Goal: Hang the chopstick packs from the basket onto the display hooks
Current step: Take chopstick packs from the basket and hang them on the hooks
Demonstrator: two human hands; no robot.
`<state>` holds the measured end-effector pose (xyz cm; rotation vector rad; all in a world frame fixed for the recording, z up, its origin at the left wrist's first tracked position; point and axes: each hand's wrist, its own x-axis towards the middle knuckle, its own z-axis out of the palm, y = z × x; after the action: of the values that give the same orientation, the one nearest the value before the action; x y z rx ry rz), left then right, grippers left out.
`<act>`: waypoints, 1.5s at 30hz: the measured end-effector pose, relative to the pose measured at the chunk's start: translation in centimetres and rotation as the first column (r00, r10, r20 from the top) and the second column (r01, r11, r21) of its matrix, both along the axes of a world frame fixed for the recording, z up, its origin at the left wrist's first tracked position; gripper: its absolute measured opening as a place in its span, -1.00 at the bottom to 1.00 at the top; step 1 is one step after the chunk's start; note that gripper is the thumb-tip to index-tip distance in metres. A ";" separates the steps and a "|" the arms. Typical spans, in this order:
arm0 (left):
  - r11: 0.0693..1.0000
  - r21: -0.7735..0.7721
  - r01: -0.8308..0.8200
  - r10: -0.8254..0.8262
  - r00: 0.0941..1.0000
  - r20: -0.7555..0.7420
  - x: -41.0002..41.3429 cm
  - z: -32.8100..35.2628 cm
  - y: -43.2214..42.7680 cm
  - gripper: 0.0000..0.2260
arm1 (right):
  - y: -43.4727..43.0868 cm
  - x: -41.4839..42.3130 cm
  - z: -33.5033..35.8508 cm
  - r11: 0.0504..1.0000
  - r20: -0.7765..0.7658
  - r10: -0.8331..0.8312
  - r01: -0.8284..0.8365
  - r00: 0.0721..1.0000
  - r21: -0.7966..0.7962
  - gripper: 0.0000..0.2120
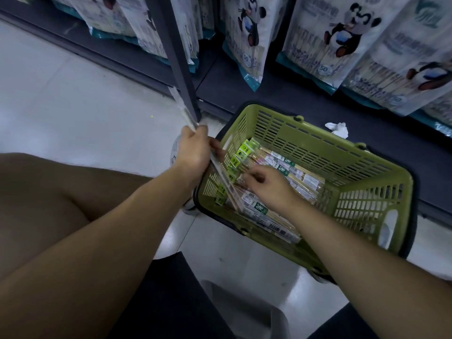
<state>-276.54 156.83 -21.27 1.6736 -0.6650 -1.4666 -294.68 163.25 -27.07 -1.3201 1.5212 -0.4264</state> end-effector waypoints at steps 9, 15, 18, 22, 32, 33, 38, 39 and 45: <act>0.989 0.120 0.090 -0.070 0.984 -0.165 2.8 -2.4 -0.1 -0.71 | 3.6 -2.4 -7.7 0.924 -0.593 0.383 -0.300 0.708 0.238 -0.74; 0.991 0.074 0.112 -0.107 0.991 -0.080 1.9 -2.4 0.2 -0.74 | 3.4 -2.5 -7.9 0.958 -0.573 0.283 -0.250 0.769 0.138 -0.80; 0.994 0.071 0.088 -0.082 0.993 -0.083 1.7 -2.2 0.1 -0.75 | 3.6 -3.4 -7.8 0.968 -0.457 0.252 -0.213 0.853 0.136 -0.78; 0.994 0.049 0.099 -0.096 0.994 -0.057 1.5 -2.0 0.2 -0.78 | 4.2 -2.6 -7.7 0.913 -0.367 0.398 -0.325 0.841 0.246 -0.77; 0.988 0.047 0.147 -0.147 0.989 -0.016 1.7 -2.5 0.1 -0.79 | 3.8 -2.6 -7.7 0.863 -0.393 0.490 -0.367 0.778 0.348 -0.61; 0.988 0.044 0.150 -0.150 0.989 -0.013 1.7 -2.5 0.1 -0.79 | 3.6 -2.8 -7.7 0.834 -0.373 0.531 -0.392 0.761 0.388 -0.64; 0.987 0.029 0.157 -0.157 0.988 -0.010 1.7 -2.8 0.1 -0.80 | 3.9 -3.4 -8.4 0.798 -0.256 0.539 -0.389 0.802 0.460 -0.87; 0.987 0.026 0.159 -0.159 0.987 -0.007 1.7 -2.8 0.1 -0.81 | 4.0 -3.4 -8.4 0.803 -0.251 0.529 -0.382 0.811 0.458 -0.89; 0.986 -0.001 0.168 -0.168 0.985 0.032 1.5 -2.6 0.3 -0.83 | 3.7 -2.8 -7.6 0.788 -0.277 0.576 -0.434 0.769 0.437 -0.65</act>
<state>-275.05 157.16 -23.90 1.6746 -0.8426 -1.5575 -297.50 166.94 -34.64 -1.5172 1.3829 0.4844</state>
